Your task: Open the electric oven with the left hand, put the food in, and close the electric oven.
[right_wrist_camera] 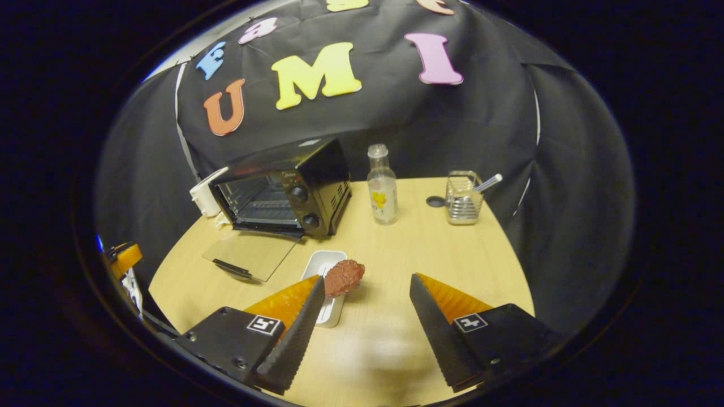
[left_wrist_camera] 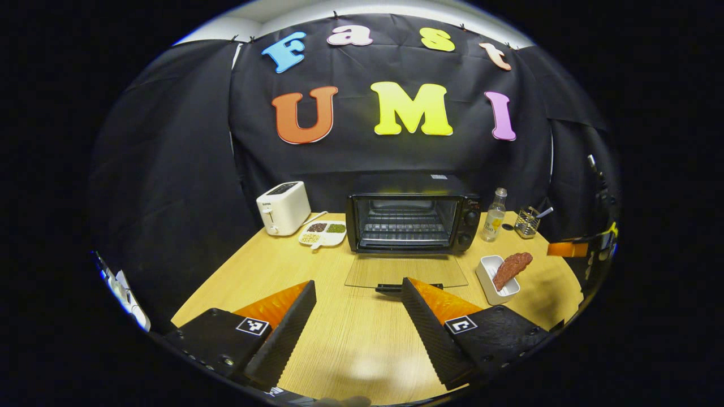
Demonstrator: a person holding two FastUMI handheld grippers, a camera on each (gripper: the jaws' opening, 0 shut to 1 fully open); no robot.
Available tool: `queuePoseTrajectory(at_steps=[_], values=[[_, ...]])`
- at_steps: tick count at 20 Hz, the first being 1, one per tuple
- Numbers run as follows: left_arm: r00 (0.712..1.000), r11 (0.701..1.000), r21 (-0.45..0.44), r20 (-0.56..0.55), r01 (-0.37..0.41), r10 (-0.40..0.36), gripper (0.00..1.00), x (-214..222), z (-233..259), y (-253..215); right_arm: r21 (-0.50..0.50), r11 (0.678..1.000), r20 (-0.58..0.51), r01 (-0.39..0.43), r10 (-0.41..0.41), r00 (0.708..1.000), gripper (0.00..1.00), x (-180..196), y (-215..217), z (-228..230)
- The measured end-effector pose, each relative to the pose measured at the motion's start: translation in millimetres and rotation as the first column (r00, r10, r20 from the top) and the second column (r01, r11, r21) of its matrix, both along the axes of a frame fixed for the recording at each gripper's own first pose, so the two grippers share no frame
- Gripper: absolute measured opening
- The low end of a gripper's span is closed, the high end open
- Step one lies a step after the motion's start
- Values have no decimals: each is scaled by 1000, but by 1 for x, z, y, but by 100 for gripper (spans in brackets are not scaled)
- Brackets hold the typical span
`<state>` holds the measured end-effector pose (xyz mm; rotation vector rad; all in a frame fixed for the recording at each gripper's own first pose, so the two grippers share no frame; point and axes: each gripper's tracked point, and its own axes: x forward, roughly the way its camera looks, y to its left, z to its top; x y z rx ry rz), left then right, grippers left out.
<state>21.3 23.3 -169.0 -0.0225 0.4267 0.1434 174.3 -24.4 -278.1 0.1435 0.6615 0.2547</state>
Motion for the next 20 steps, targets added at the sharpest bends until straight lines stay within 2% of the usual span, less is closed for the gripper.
queuePoseTrajectory(at_steps=[3,6,8,10,11,12,14,15,16,20], values=[[999,999,23,7,-42,42,97,-7,15,-2,82,994,-110,-75,84,990,89,15,16,-28],[998,997,37,-8,-65,66,97,-13,14,-13,166,981,-173,-99,128,977,80,32,32,-43],[997,997,13,-14,-78,78,97,-14,12,-22,229,968,-228,-102,155,961,58,39,41,-48],[994,995,-10,-26,-102,101,97,-17,6,-29,264,959,-257,-106,175,950,49,46,43,-49],[993,993,-25,-32,-113,112,97,-17,3,-32,276,956,-263,-103,178,948,41,50,43,-48],[992,992,-39,-36,-120,119,97,-14,1,-36,286,953,-273,-101,182,945,45,54,42,-48],[990,990,-47,-50,-133,131,97,-13,-4,-39,319,943,-308,-91,194,931,25,54,43,-47],[989,990,-48,-57,-136,133,97,-13,-6,-39,330,940,-323,-87,199,925,30,54,43,-49],[989,989,-48,-62,-137,134,97,-13,-7,-39,343,935,-330,-92,212,920,30,54,44,-49],[989,990,-44,-62,-135,132,97,-10,-5,-40,422,904,-363,-68,238,901,19,49,47,-44]])
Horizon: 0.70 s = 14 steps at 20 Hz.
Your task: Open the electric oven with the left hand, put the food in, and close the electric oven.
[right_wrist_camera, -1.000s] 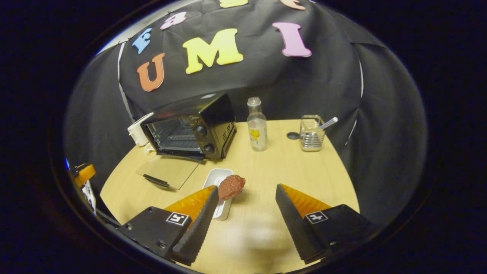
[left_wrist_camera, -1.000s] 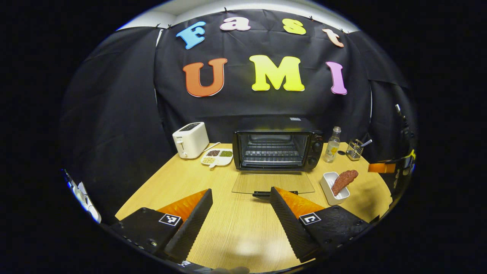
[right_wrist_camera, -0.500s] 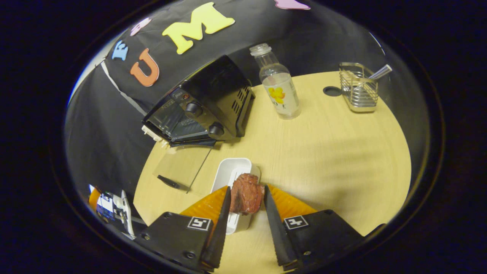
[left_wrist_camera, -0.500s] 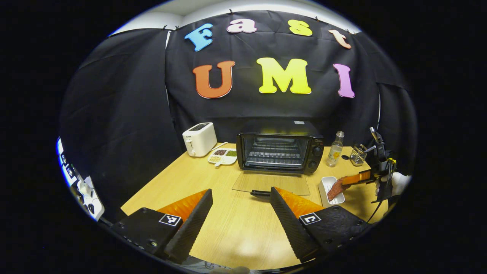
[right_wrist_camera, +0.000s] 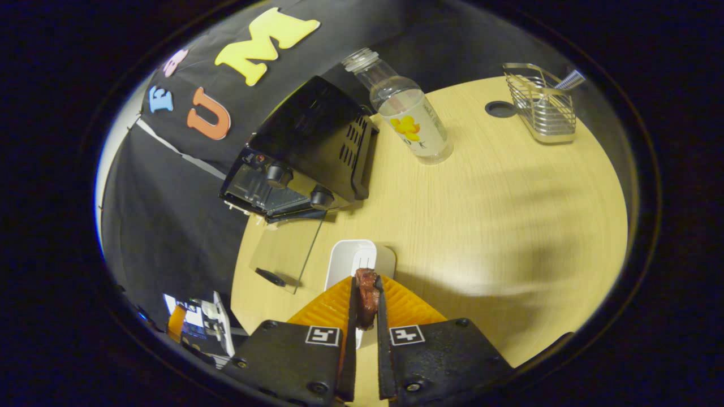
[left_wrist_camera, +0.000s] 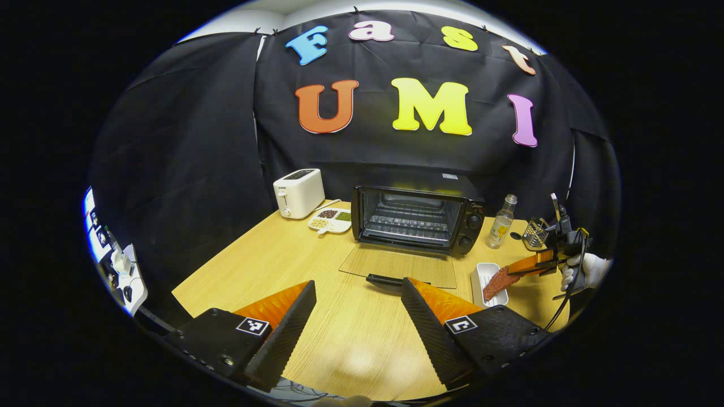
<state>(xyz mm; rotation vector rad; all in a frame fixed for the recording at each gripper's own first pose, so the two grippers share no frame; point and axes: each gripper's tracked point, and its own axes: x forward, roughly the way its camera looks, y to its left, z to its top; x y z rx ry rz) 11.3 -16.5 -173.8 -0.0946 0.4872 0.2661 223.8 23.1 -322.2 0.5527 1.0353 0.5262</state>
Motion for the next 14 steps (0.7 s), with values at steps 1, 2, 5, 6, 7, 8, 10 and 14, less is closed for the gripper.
queuePoseTrajectory(at_steps=[1,2,5,6,7,8,10,14], values=[[1000,1000,2,1,4,-4,97,0,1,0,3,1000,1,-4,4,1000,12,-4,1,2],[1000,1000,3,3,7,-7,97,0,2,1,3,1000,4,-6,6,1000,15,-5,1,6],[1000,1000,3,13,29,-29,97,1,2,3,2,1000,47,10,-10,999,13,-12,0,23],[999,999,2,17,36,-36,97,0,2,3,-1,1000,68,17,-17,998,13,-13,1,32],[999,999,-1,18,44,-44,97,1,2,5,0,1000,85,28,-28,996,13,-16,3,40],[998,999,-3,22,52,-52,97,0,1,7,6,999,100,40,-41,994,13,-19,6,49],[997,997,-2,36,72,-72,97,-7,4,13,22,997,130,70,-73,989,13,-26,16,66],[991,993,-3,59,122,-122,97,-27,9,36,26,992,215,125,-127,968,13,-44,51,100]])
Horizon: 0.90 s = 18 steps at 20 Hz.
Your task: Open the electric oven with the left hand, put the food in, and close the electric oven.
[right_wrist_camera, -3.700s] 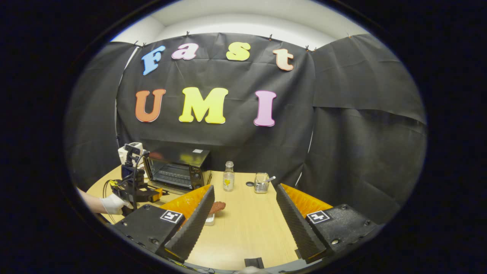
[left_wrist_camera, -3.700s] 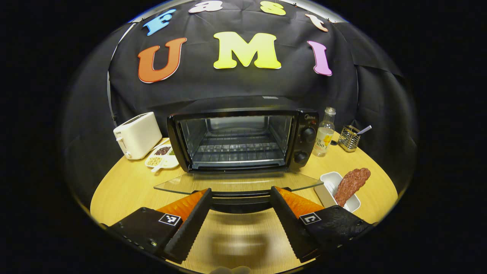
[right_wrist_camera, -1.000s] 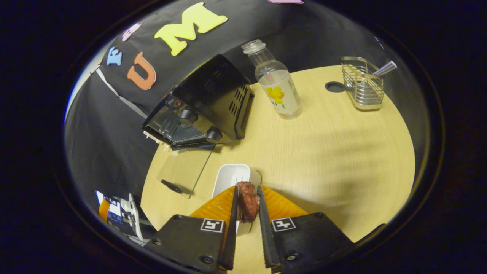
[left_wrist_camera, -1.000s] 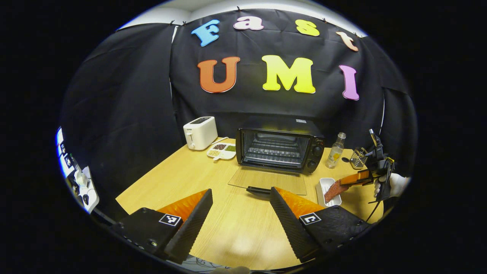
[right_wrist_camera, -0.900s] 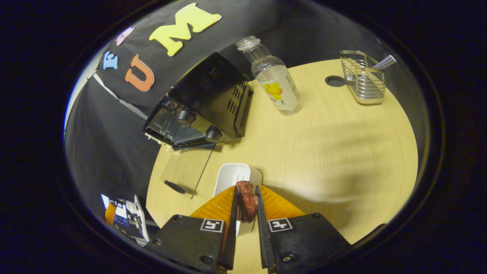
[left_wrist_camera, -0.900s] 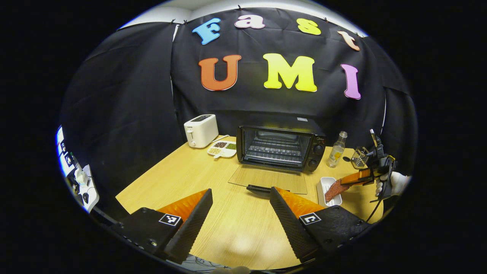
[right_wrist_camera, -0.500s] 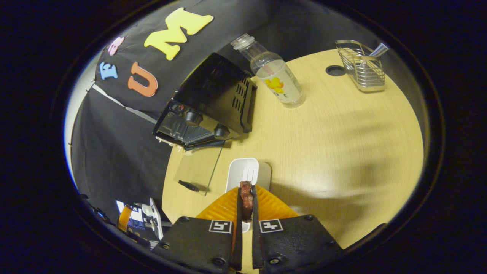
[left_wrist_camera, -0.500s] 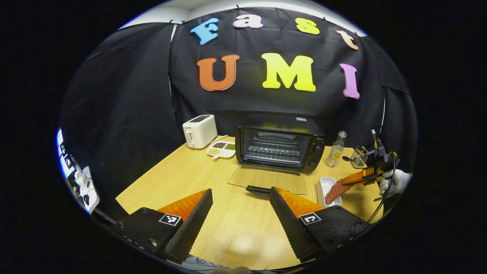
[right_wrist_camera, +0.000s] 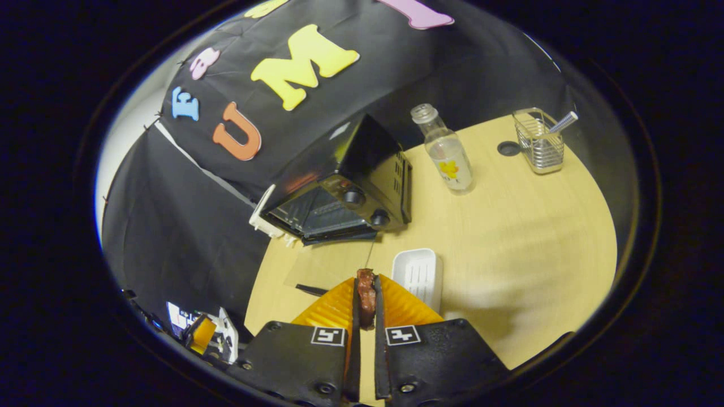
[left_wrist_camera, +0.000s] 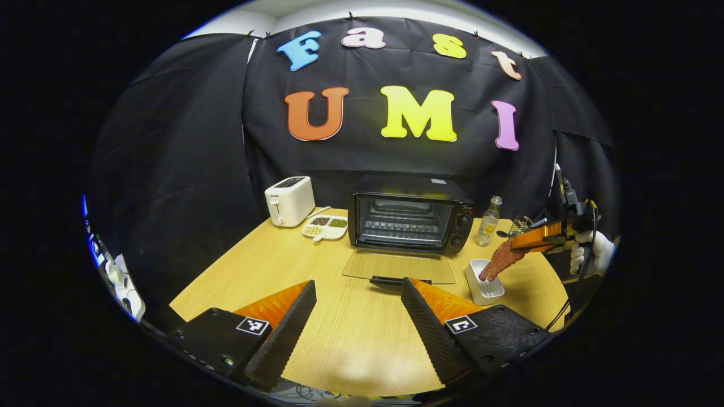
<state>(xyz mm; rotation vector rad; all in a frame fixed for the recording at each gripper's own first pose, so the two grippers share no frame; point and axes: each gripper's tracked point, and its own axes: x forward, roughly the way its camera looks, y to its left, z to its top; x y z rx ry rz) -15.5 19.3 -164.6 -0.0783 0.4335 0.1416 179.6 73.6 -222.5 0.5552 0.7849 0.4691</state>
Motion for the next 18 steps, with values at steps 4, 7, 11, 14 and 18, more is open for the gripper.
queuePoseTrajectory(at_steps=[4,7,11,14,18], values=[[1000,999,28,-5,21,-21,97,-28,3,40,41,991,45,129,-131,990,13,-21,42,19],[999,998,31,3,50,-50,97,-46,7,64,99,969,75,228,-236,969,13,-31,74,29],[997,995,70,12,70,-71,97,-60,18,94,229,897,44,379,-398,916,13,-22,106,36],[997,995,75,31,72,-75,97,-63,34,105,273,853,4,445,-464,886,13,1,127,27],[996,994,80,48,72,-76,97,-50,47,115,302,813,-3,498,-522,853,13,45,144,13]])
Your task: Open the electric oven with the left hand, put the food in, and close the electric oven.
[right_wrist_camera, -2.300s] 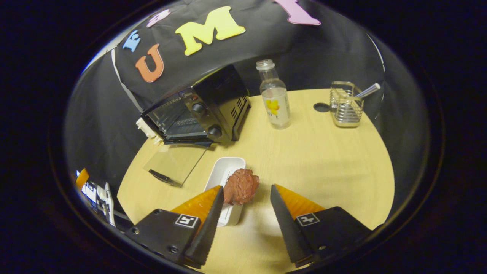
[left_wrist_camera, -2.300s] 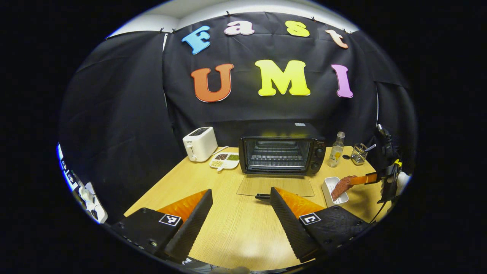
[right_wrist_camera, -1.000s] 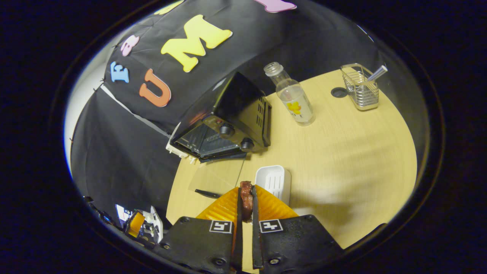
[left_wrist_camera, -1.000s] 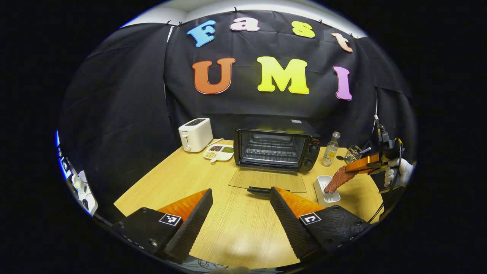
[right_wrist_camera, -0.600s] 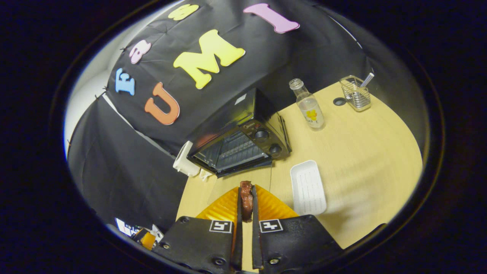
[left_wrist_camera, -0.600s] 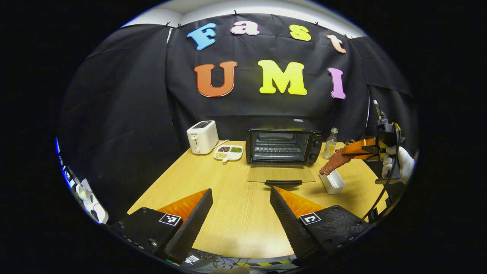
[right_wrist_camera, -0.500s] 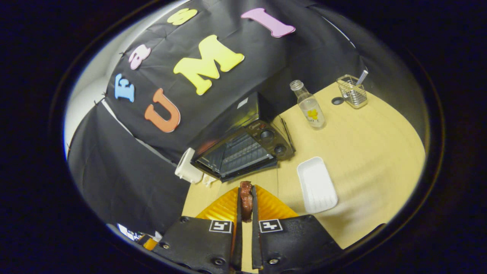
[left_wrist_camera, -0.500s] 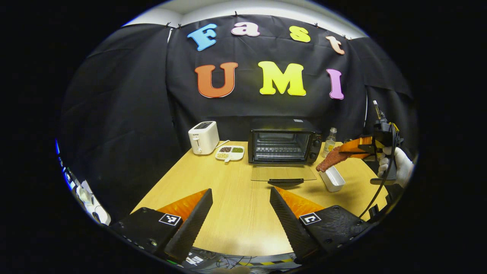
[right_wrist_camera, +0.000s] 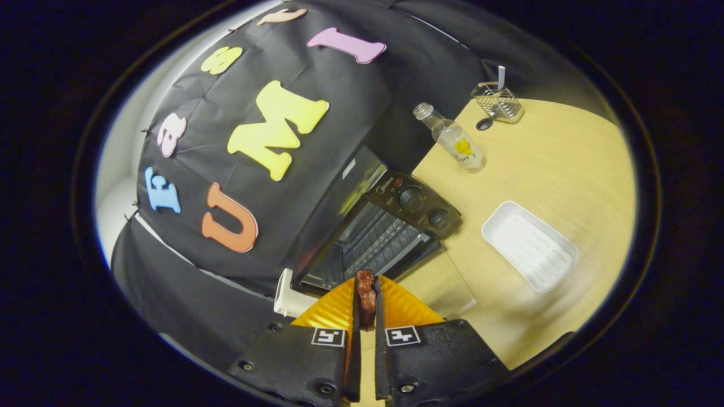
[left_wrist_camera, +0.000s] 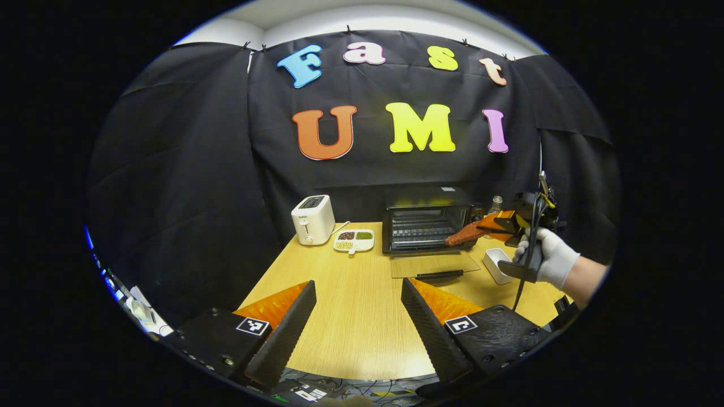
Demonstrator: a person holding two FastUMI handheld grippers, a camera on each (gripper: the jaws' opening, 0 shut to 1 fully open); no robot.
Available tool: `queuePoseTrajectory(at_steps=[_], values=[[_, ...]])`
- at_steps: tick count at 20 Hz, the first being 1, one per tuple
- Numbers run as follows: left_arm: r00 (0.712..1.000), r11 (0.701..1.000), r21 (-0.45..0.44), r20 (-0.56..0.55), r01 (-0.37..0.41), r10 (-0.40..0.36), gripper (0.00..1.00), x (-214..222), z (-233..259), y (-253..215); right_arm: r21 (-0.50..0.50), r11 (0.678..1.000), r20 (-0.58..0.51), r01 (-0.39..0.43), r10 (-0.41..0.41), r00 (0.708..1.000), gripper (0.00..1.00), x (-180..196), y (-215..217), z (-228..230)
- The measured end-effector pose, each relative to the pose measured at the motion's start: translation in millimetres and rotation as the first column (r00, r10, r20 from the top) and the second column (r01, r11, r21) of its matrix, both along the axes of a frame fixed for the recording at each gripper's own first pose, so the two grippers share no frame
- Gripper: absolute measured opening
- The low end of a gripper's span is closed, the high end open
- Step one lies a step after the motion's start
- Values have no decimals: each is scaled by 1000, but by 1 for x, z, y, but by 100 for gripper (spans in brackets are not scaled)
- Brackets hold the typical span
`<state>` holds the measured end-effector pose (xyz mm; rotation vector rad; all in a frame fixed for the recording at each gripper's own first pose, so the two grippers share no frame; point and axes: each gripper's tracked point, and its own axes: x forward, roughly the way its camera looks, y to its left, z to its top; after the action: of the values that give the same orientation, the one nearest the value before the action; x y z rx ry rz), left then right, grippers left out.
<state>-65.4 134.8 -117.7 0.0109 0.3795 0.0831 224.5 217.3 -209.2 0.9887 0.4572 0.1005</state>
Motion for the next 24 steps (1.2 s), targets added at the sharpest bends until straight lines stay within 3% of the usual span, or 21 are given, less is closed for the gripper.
queuePoseTrajectory(at_steps=[5,10,14,19,20,23,24], values=[[1000,1000,9,16,-7,7,97,33,9,15,0,999,-7,40,-40,999,13,68,29,-25],[999,1000,3,-17,-30,30,97,57,-2,29,-69,996,48,62,-59,997,13,126,54,-36],[998,998,-8,-35,-58,58,97,65,-10,38,-91,992,103,88,-78,992,14,158,63,-38],[996,997,-5,-58,-74,74,97,61,-14,47,-205,974,99,98,-79,992,19,165,69,-54],[995,997,-3,-61,-75,75,97,60,-14,48,-240,966,100,98,-76,992,21,166,68,-57],[995,997,-5,-60,-77,77,97,57,-14,49,-348,934,81,78,-52,995,66,162,65,-64],[995,997,-6,-63,-78,78,96,56,-15,49,-373,924,87,81,-52,995,68,161,63,-61]])
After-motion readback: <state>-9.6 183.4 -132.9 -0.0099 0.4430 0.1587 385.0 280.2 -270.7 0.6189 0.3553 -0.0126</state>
